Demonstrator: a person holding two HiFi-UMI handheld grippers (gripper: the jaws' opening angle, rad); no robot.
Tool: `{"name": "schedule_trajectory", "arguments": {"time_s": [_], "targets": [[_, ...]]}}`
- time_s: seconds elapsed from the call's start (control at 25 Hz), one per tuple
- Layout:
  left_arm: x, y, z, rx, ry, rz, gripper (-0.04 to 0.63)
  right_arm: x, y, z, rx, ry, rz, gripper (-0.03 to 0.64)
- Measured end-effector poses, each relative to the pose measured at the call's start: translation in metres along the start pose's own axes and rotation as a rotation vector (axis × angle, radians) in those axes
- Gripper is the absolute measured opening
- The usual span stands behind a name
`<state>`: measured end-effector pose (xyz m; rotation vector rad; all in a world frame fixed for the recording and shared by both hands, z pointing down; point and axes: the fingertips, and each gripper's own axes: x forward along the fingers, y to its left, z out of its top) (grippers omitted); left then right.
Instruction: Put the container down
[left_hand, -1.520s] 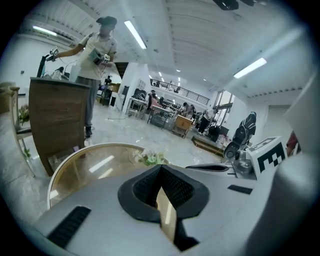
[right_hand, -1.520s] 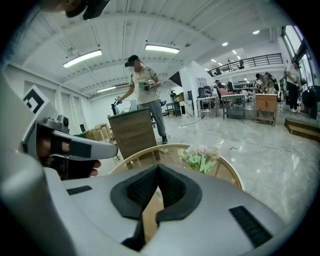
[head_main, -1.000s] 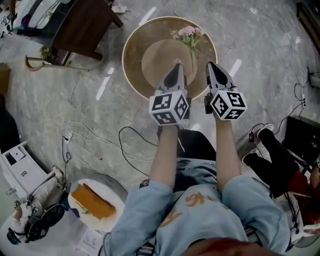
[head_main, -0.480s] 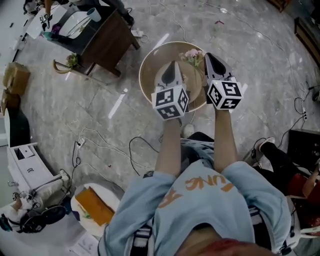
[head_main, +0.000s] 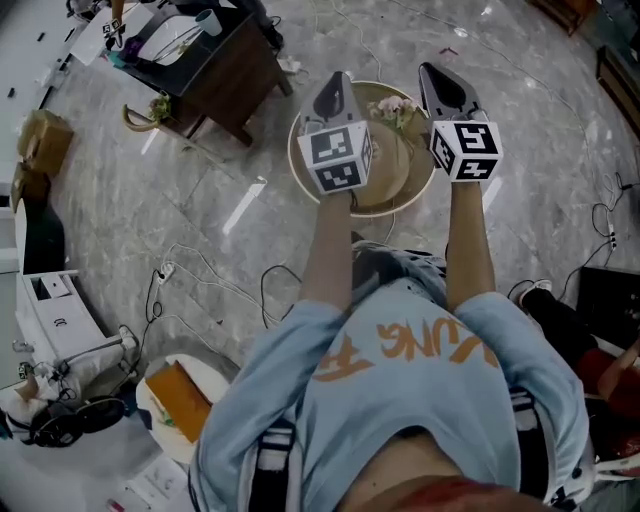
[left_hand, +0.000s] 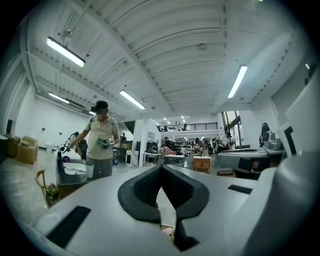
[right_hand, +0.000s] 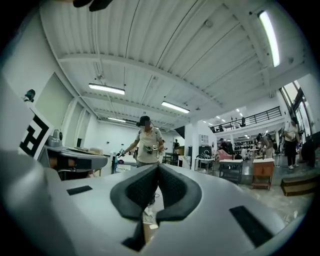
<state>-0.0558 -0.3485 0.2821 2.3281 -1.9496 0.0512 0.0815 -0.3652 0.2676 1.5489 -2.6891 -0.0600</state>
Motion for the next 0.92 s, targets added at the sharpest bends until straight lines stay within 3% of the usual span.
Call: {"name": "schedule_trajectory", "arguments": {"time_s": [0.32,0.92], "targets": [[0.001,0.012,-0.005,0.023,-0.009,0.022,0.025,-0.002,-0.018,-0.005,0.014,0.001,-0.041,0.012],[0.001,0.004,0.001,0.049,-0.028,0.001,0.025,-0.004,-0.028,-0.001,0.034,-0.034,-0.034,0.011]]}}
